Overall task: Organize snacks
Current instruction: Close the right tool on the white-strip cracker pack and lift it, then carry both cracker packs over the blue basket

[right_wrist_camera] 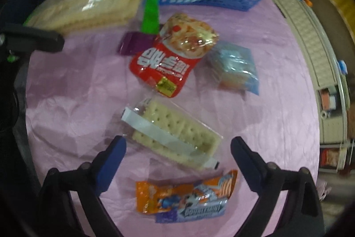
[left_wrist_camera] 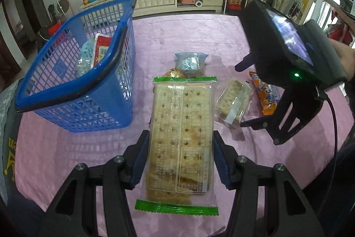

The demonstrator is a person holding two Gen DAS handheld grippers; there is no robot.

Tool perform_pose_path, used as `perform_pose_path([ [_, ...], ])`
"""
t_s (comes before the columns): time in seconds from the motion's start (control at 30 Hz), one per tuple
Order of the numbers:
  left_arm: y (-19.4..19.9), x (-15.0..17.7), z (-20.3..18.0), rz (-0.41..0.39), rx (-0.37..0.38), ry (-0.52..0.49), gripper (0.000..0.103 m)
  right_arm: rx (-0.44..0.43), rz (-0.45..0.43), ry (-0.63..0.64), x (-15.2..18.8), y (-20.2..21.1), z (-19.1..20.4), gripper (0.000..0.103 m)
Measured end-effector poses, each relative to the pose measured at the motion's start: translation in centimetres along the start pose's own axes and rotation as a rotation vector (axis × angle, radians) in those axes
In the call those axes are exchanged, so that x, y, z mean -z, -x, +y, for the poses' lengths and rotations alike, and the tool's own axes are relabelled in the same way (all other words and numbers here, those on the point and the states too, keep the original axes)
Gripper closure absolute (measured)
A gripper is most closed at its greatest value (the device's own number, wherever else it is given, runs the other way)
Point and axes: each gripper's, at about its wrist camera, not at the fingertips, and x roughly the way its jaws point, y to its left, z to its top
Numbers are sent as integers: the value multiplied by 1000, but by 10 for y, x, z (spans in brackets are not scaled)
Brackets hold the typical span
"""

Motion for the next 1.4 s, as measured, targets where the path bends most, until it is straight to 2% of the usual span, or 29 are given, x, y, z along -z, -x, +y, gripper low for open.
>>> perform_pose_path([
  [0.2,-12,1,5,25,7,8,51,-111,5,41,-10,-16,-16,13],
  [0.3,-13,1,5,28,12,14,51,-209,-11,17,-9,-20,-29,31],
  [0.33,-14,1,5,26,11,16,51,-203,-29,12,-8,-19,-31,42],
  [0.4,-14,1,6,26,12,19,51,-198,-53,-9,-6,-17,-34,48],
  [0.7,2,3,3,-6,17,13,51,-163,-80,-27,4,-4,-7,49],
  [1.0,31,6,5,-73,30,16,51,-101,-123,-52,-6,43,12,49],
  [1.2,55,13,13,-120,54,27,51,-49,-154,-84,2,81,28,49],
  [1.3,67,14,19,-144,65,32,51,-30,-192,-113,3,101,14,49],
  [1.4,80,13,25,-172,80,34,51,-6,-212,-133,0,119,17,49],
])
